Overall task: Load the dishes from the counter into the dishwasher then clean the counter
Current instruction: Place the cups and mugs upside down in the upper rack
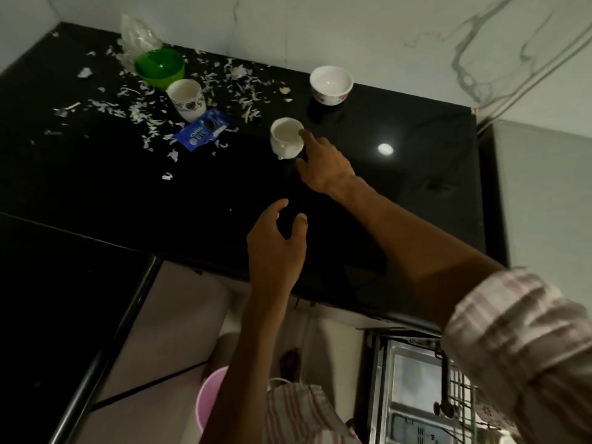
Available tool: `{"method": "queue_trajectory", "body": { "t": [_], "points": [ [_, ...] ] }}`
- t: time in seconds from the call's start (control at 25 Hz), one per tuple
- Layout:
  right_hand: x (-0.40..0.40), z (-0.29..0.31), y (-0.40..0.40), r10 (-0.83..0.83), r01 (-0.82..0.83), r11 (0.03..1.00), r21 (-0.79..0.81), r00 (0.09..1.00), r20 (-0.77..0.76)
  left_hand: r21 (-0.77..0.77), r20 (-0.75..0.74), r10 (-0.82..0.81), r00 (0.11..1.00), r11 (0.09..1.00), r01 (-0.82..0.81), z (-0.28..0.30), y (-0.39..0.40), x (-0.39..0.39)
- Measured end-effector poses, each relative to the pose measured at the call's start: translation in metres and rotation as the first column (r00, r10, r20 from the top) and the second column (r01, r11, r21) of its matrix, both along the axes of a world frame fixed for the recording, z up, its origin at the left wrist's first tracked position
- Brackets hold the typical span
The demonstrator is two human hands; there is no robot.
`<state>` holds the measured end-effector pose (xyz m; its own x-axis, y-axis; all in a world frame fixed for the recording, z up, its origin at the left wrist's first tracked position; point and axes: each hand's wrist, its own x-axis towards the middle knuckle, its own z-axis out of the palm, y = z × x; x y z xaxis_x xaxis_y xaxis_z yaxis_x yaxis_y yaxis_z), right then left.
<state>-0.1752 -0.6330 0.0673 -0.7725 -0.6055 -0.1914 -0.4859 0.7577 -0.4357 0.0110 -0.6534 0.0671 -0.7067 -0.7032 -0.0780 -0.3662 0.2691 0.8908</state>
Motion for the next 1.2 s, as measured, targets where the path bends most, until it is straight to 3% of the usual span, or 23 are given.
{"method": "queue_trajectory", "body": {
  "t": [0.16, 0.48, 0.76, 0.88, 0.96, 1.08, 1.2],
  "points": [
    [-0.017, -0.008, -0.026, -0.001, -0.001, 0.994, 0.106, 1.0, 0.012, 0.036, 0.0, 0.017, 1.0, 0.999, -0.017, 0.0, -0.011, 0.0],
    [-0.02, -0.012, -0.03, 0.004, -0.003, 0.991, 0.135, 1.0, -0.005, 0.059, 0.004, 0.03, 1.0, 0.998, -0.03, -0.005, -0.021, 0.004],
    [0.036, -0.024, 0.028, -0.051, 0.051, 0.998, 0.036, 0.999, -0.007, 0.018, -0.013, -0.051, 0.999, 0.999, 0.052, -0.014, -0.001, 0.015],
    [0.075, -0.027, 0.074, -0.115, 0.117, 0.99, -0.085, 0.993, 0.024, 0.032, -0.008, -0.12, 0.993, 0.992, 0.12, -0.019, 0.02, 0.029],
    [0.102, -0.025, 0.11, -0.21, 0.23, 0.947, -0.226, 0.972, 0.107, 0.081, 0.009, -0.18, 0.984, 0.981, 0.178, -0.02, 0.041, 0.041],
    [0.143, -0.01, 0.165, -0.261, 0.402, 0.825, -0.398, 0.895, 0.363, 0.203, 0.009, -0.282, 0.959, 0.94, 0.274, -0.023, 0.072, 0.058],
    [0.191, 0.006, 0.223, -0.258, 0.547, 0.693, -0.469, 0.796, 0.547, 0.354, -0.055, -0.442, 0.895, 0.83, 0.432, -0.02, 0.103, 0.075]
  ]
}}
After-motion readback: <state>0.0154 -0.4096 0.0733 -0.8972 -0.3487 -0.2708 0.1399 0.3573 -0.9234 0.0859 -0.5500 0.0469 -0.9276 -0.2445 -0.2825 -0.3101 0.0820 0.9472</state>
